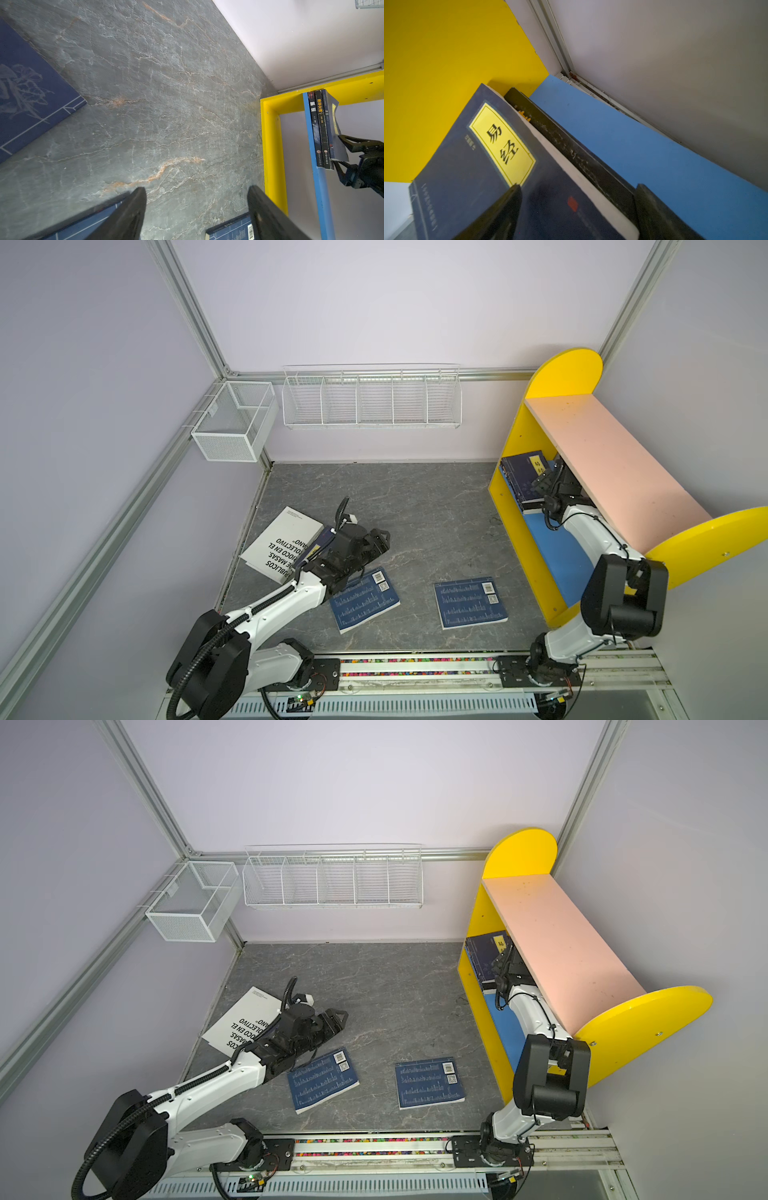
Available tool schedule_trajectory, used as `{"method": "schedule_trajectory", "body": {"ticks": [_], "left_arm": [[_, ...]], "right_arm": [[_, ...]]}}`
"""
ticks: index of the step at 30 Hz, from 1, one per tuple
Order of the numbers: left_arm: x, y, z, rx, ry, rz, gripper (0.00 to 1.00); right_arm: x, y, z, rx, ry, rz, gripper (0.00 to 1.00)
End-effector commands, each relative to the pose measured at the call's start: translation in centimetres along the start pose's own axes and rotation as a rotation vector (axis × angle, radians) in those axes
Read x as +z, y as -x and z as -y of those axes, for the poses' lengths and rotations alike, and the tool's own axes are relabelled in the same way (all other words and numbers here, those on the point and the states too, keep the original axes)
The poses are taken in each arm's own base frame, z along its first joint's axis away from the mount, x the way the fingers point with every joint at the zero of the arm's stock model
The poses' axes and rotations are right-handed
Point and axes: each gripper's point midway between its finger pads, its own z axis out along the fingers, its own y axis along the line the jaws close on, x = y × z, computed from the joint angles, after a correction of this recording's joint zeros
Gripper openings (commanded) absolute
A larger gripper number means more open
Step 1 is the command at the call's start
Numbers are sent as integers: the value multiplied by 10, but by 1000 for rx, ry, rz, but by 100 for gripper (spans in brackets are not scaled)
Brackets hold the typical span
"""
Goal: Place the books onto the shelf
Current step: 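Press the yellow-label book against the black books and stand it upright, then open the right gripper and release the book on the shelf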
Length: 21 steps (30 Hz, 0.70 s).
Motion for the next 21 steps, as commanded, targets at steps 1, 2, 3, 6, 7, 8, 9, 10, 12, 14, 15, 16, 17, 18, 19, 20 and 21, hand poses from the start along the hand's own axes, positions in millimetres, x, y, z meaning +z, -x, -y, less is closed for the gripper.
{"method": "schedule_trajectory", "body": {"ticks": [1, 2, 3, 6, 7, 8, 9, 10, 12, 14, 15, 16, 17, 18, 19, 20, 21], "left_arm": [[5, 4, 11, 5, -33, 6, 77], [8, 3, 12, 7, -34, -1, 77], [9, 3, 14, 6, -37, -5, 77], [14, 2, 17, 6, -46, -18, 77], [15, 2, 18, 5, -49, -20, 77], [16, 1, 18, 5, -50, -23, 77], [17, 2, 19, 4, -54, -24, 77], [18, 1, 19, 2, -55, -25, 77], [18, 0, 19, 0, -60, -30, 77], [19, -1, 20, 1, -62, -33, 76], [18, 0, 21, 1, -66, -33, 76], [18, -1, 20, 0, -64, -34, 76], [18, -1, 20, 0, -64, -34, 76], [18, -1, 19, 1, -65, -35, 76], [18, -1, 20, 1, -66, -33, 76], [17, -1, 20, 0, -67, -33, 76], [17, -2, 20, 0, -66, -35, 76]], "right_arm": [[11, -44, 30, -126, -127, -123, 88], [10, -46, 31, -132, -129, -121, 89], [10, -46, 32, -131, -131, -120, 89], [6, -48, 29, -128, -92, -110, 88], [4, -49, 28, -128, -79, -108, 89], [1, -49, 27, -126, -66, -108, 88], [-2, -48, 27, -124, -61, -105, 89], [-5, -47, 28, -119, -64, -103, 88], [-12, -44, 31, -111, -78, -91, 88], [-17, -41, 37, -106, -97, -73, 89], [-20, -40, 37, -104, -95, -65, 89], [-21, -38, 37, -109, -91, -56, 89], [-22, -38, 36, -118, -84, -47, 89], [-23, -38, 35, -131, -84, -36, 89], [-23, -38, 35, -142, -84, -30, 89], [-22, -40, 34, -155, -79, -25, 88], [-20, -42, 32, -177, -69, -17, 89]]}}
